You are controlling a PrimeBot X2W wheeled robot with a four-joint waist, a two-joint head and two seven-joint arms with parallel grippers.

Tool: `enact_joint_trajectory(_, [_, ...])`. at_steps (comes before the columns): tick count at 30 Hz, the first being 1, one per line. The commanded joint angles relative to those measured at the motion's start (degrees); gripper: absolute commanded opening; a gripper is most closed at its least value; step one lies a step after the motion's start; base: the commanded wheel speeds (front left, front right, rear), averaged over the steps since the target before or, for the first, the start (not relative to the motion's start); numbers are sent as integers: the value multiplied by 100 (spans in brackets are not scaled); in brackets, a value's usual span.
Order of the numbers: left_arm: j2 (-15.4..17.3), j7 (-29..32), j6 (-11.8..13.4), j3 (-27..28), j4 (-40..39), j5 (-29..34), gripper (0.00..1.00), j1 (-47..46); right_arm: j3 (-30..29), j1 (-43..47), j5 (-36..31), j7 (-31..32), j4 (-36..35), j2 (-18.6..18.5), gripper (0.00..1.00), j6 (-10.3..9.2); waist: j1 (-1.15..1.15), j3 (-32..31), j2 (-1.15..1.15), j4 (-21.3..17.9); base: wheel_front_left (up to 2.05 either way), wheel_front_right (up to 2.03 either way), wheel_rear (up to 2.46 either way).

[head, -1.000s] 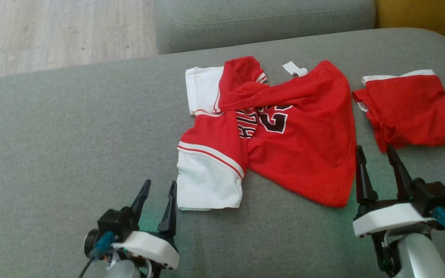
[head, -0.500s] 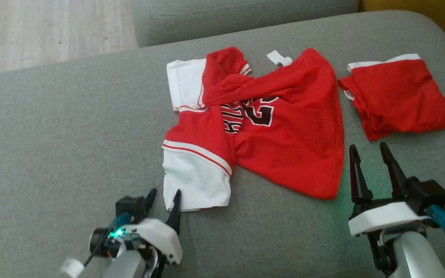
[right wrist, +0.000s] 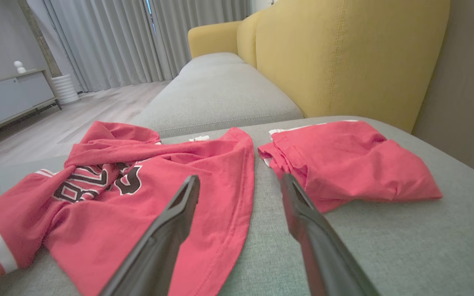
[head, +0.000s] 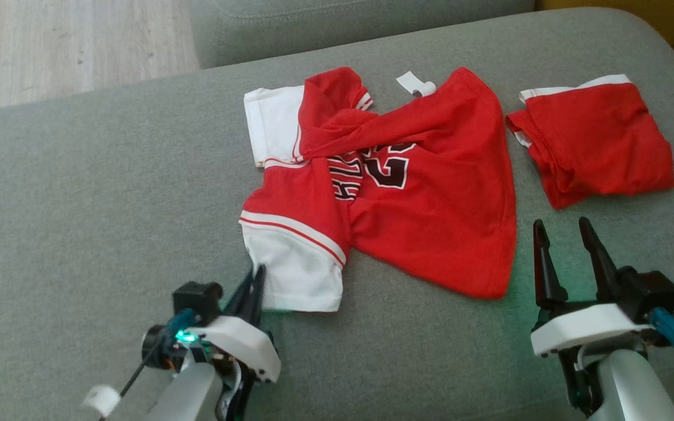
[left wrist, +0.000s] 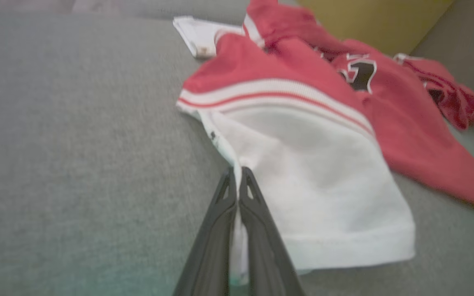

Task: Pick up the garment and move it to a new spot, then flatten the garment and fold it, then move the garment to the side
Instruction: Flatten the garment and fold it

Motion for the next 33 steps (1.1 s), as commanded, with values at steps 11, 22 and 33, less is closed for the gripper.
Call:
enact_joint_trajectory(11, [216,-820,173,869,-976,-64,0,-47,19,-205,10,66,460,-17,100,20,0,-129,0,118,0,0,0])
enact_joint_trajectory(22, [111,-831,172,1602,-2095,377,0,346,327,-263,882,550,1175,-17,100,20,0,-69,0,214,0,0,0])
enact_joint_trajectory(33, [28,-832,83,1892,-2324,592,0,450,1157,-363,1593,942,1615,-17,100,20,0,-79,0,368,0,0,0])
